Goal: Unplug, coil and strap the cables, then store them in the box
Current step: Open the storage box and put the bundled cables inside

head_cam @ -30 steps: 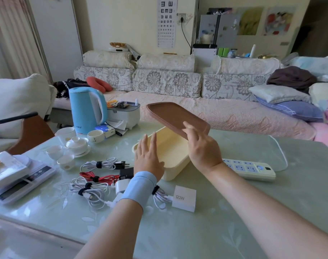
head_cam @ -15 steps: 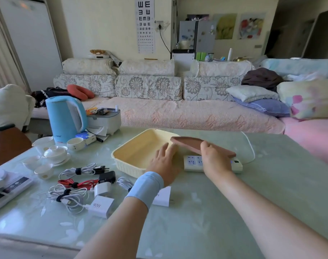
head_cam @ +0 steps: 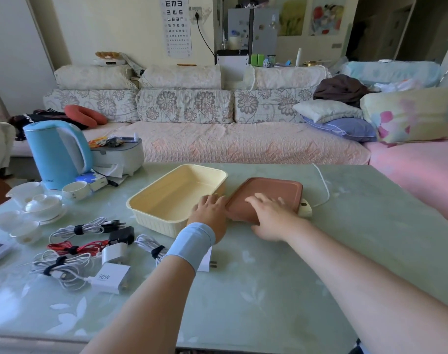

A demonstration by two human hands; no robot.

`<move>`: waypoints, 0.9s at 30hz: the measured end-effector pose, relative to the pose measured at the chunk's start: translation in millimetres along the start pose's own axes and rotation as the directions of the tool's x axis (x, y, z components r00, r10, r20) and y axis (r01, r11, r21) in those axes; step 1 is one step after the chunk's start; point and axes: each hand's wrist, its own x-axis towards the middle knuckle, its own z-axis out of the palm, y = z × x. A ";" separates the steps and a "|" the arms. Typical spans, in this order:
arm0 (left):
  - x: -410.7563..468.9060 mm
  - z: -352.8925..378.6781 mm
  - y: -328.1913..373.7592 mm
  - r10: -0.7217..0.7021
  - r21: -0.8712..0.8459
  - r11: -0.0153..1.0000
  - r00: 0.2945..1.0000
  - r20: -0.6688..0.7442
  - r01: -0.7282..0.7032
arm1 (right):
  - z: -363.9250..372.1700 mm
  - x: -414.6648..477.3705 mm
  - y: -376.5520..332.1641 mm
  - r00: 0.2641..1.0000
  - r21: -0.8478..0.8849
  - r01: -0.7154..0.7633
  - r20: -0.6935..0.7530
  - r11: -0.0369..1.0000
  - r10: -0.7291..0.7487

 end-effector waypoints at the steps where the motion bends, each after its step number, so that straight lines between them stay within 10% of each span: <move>1: -0.2 -2.1 -5.2 -0.024 0.038 0.999 1.000 0.003 0.023 | -1.5 4.1 -6.9 1.000 0.002 0.020 -0.024 1.000 -0.020; 9: 0.5 -23.4 -71.0 -0.153 0.088 0.986 0.982 0.113 0.144 | 13.9 51.1 -74.1 0.988 -0.009 0.142 -0.056 0.990 -0.142; 17: -18.3 -22.0 -162.8 -0.247 0.038 0.963 0.934 -0.259 0.265 | 38.0 96.2 -108.7 0.945 -0.104 0.201 -0.242 0.974 -0.221; 27: -19.5 -17.8 -182.9 -0.331 -0.180 0.938 0.917 -0.222 0.295 | 44.7 106.3 -116.4 0.889 0.154 0.356 -0.360 0.922 -0.283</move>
